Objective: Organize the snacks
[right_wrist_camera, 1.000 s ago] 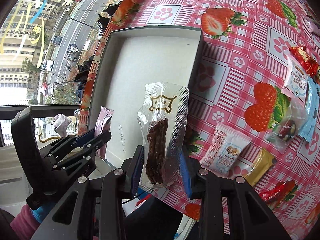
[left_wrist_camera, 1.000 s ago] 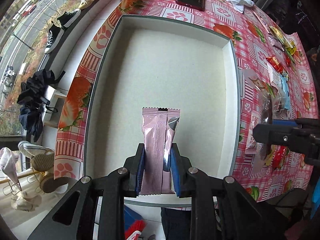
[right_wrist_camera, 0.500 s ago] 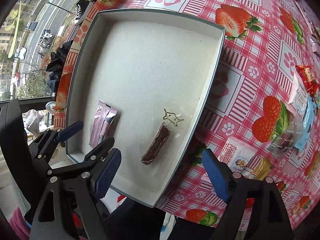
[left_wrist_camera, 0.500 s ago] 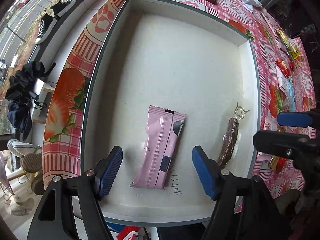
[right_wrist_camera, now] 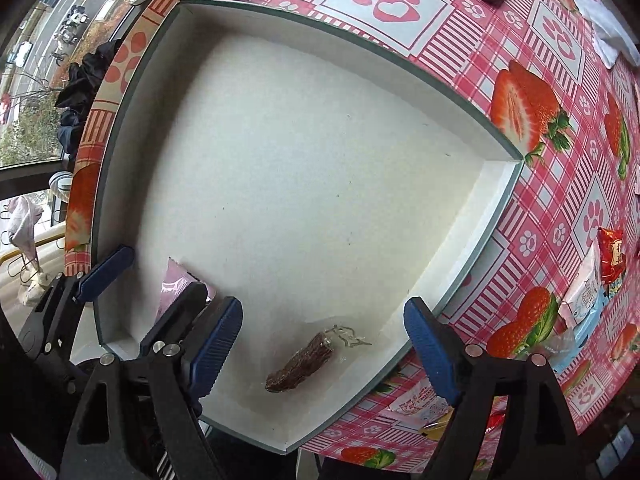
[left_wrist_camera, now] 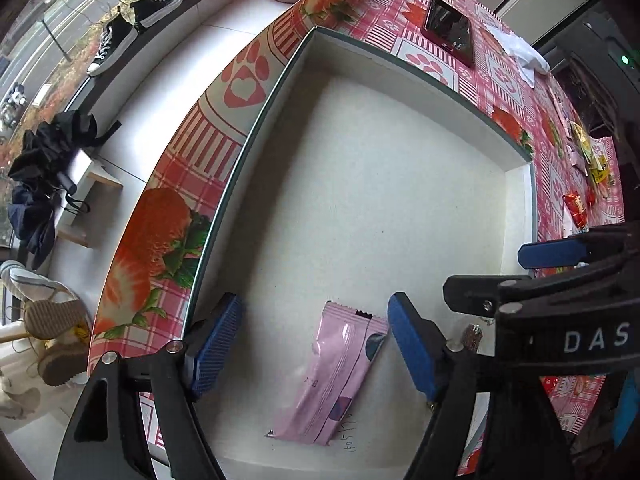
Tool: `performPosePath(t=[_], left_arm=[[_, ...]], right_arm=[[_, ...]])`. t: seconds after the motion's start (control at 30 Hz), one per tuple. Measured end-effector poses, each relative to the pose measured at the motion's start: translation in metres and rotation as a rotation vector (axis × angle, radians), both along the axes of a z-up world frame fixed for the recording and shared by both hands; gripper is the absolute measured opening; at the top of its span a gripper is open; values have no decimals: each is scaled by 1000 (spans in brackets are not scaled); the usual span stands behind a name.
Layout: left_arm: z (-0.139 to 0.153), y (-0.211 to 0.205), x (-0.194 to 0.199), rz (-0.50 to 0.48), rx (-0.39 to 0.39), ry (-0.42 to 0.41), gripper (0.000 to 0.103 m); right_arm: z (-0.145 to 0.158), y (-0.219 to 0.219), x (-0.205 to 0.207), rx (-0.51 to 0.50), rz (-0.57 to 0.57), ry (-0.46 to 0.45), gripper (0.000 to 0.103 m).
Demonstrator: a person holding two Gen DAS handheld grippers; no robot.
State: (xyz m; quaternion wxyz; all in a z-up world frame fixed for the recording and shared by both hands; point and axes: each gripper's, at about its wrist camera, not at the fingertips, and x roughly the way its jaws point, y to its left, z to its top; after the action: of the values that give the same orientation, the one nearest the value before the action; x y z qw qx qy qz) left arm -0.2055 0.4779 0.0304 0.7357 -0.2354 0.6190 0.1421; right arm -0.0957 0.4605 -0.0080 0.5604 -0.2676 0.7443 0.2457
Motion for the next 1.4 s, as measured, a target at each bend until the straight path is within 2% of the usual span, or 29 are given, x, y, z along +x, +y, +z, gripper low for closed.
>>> performPosePath(t=[0.1, 0.2, 0.27, 0.37, 0.5, 0.67, 0.9, 1.2, 1.23, 1.4], left_arm=[[0, 4, 11, -11, 6, -31, 79], [3, 5, 19, -9, -7, -45, 79], [9, 4, 20, -15, 4, -58, 79], [23, 0, 14, -32, 19, -95, 79], [35, -10, 3, -21, 31, -123, 79], [43, -23, -1, -30, 19, -129, 79], [59, -46, 19, -102, 40, -156, 79], [71, -96, 29, -150, 77, -155, 79], [71, -103, 30, -150, 76, -150, 79], [68, -150, 32, -183, 77, -133, 79]], right_arm=[[-11, 8, 18, -8, -35, 19, 84], [-11, 12, 32, -2, -66, -1, 84], [-7, 14, 37, 3, -75, -20, 84], [4, 17, 39, 69, -69, -6, 84], [23, 12, 46, 104, -74, -49, 84], [44, -19, 59, 103, -156, -113, 84], [51, -76, 68, 46, -297, -174, 84], [36, -163, 72, 1, -428, -130, 84], [45, -190, 76, 9, -433, -124, 84], [51, -240, 74, 40, -433, -121, 84]])
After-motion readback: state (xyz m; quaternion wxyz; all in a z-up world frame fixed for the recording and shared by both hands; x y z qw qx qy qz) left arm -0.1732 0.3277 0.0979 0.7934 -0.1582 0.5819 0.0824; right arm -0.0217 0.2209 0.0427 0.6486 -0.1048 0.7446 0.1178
